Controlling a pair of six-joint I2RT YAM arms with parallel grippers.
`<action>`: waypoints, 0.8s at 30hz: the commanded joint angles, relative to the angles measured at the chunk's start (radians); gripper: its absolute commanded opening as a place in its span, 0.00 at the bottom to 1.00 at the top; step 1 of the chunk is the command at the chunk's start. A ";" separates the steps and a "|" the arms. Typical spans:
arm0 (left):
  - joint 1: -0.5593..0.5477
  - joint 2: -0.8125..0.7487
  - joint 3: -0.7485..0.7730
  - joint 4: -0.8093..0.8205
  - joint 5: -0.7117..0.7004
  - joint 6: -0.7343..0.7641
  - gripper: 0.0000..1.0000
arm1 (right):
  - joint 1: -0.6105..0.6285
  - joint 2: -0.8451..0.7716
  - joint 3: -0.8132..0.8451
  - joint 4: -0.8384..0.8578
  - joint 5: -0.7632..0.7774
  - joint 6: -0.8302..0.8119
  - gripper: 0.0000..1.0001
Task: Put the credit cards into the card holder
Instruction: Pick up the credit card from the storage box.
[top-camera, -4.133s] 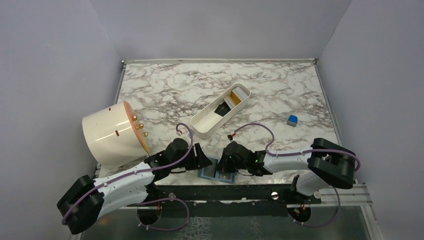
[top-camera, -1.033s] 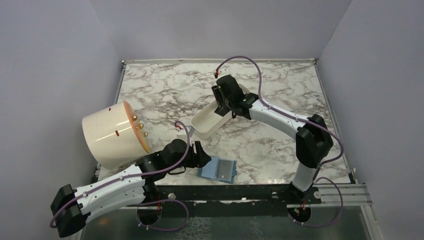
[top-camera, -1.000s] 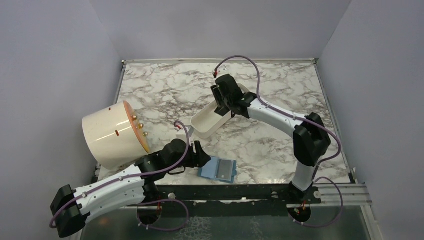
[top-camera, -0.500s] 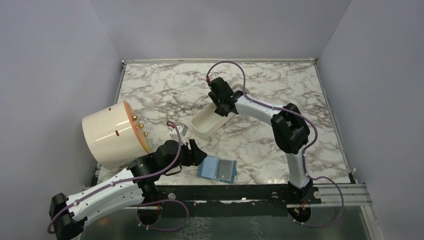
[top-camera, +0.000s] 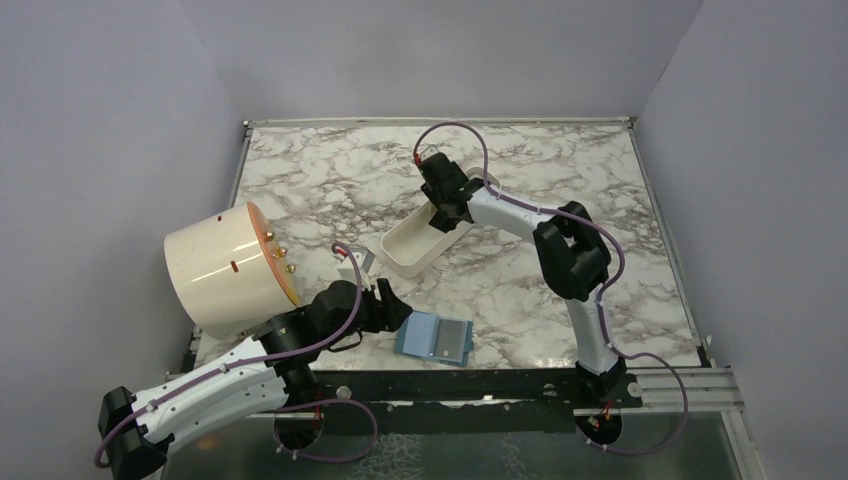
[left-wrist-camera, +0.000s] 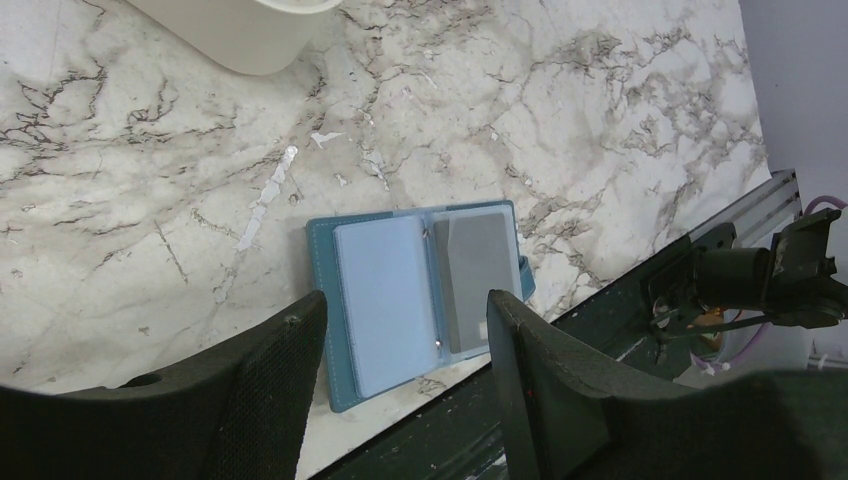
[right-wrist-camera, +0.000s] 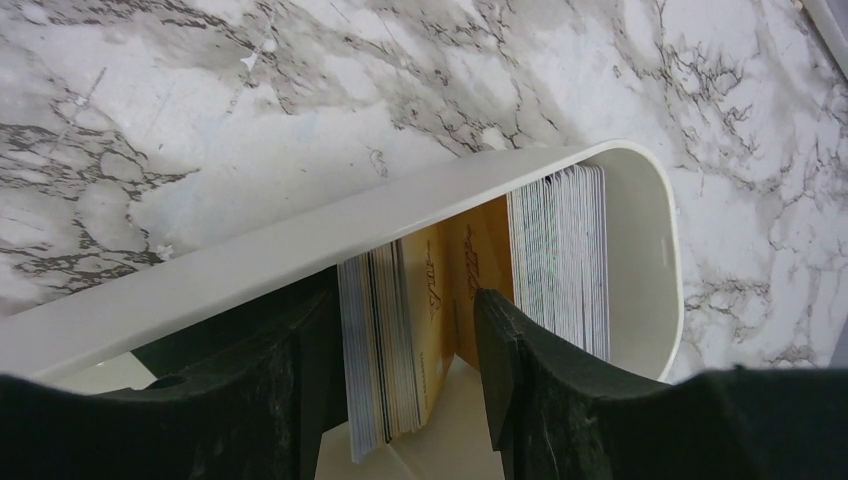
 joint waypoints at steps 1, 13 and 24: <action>0.000 -0.012 0.017 -0.001 -0.020 -0.003 0.62 | -0.007 0.034 0.035 0.004 0.063 -0.039 0.53; 0.000 -0.008 0.018 0.001 -0.020 -0.005 0.63 | -0.011 0.012 0.038 0.051 0.158 -0.083 0.46; 0.000 -0.003 0.008 0.014 -0.003 -0.018 0.63 | -0.031 0.026 0.044 0.059 0.139 -0.095 0.36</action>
